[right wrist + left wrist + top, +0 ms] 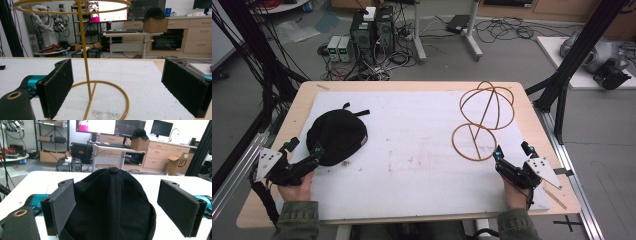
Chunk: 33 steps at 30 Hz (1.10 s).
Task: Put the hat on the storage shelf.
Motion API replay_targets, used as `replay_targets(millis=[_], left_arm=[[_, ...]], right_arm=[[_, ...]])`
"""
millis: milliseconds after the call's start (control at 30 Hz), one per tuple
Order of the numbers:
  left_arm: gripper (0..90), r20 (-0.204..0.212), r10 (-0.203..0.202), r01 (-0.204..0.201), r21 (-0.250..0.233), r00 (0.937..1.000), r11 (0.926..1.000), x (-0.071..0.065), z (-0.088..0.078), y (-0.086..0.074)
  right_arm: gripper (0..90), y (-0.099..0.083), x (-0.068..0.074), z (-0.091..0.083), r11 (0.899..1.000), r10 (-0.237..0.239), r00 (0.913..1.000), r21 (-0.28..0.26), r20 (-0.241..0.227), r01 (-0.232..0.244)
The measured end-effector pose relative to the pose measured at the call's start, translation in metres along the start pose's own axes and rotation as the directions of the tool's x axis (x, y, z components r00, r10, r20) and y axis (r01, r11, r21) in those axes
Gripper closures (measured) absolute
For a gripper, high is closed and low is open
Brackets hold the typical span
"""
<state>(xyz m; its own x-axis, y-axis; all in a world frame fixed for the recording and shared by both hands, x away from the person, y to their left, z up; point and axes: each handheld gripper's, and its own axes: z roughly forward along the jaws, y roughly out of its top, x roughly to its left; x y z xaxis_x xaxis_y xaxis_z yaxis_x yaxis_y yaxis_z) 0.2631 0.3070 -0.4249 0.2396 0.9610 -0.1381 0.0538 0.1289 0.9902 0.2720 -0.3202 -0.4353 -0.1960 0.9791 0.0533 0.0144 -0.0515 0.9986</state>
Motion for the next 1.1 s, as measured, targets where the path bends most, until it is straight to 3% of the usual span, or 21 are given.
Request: replay_targets(millis=[433, 633, 733, 867, 933, 1100], left_arm=[[14.8, -0.005, 0.021, -0.021, 0.03, 0.9998, 0.9993, -0.001, 0.002, 0.0], [14.8, -0.001, 0.076, -0.076, 0.081, 0.9971, 0.9938, -0.005, 0.009, 0.001], [14.8, 0.0, 0.126, -0.126, 0.111, 0.992, 0.9858, -0.01, 0.015, 0.002], [14.9, 0.012, 0.103, -0.104, 0.118, 0.9946, 0.9877, -0.011, 0.02, 0.001], [15.0, 0.008, 0.113, -0.113, 0.126, 0.9936, 0.9856, -0.012, 0.024, 0.0], [15.0, -0.032, 0.122, -0.116, 0.145, 0.992, 0.9826, -0.011, 0.033, 0.001]], right_arm=[[9.7, 0.0, 0.001, -0.001, 1.0, 0.011, 0.9999, 0.002, 0.001, -0.011], [9.7, 0.0, 0.002, -0.001, 1.0, 0.009, 1.0, 0.004, -0.002, -0.009], [9.7, 0.0, 0.001, -0.001, 1.0, -0.002, 1.0, 0.003, -0.008, 0.002], [9.7, 0.0, -0.001, -0.003, 1.0, 0.007, 1.0, -0.002, -0.002, -0.007], [9.7, 0.0, -0.002, -0.005, 1.0, 0.005, 1.0, -0.001, 0.0, -0.005], [9.7, 0.0, -0.003, -0.006, 1.0, 0.008, 1.0, 0.0, 0.002, -0.008]])
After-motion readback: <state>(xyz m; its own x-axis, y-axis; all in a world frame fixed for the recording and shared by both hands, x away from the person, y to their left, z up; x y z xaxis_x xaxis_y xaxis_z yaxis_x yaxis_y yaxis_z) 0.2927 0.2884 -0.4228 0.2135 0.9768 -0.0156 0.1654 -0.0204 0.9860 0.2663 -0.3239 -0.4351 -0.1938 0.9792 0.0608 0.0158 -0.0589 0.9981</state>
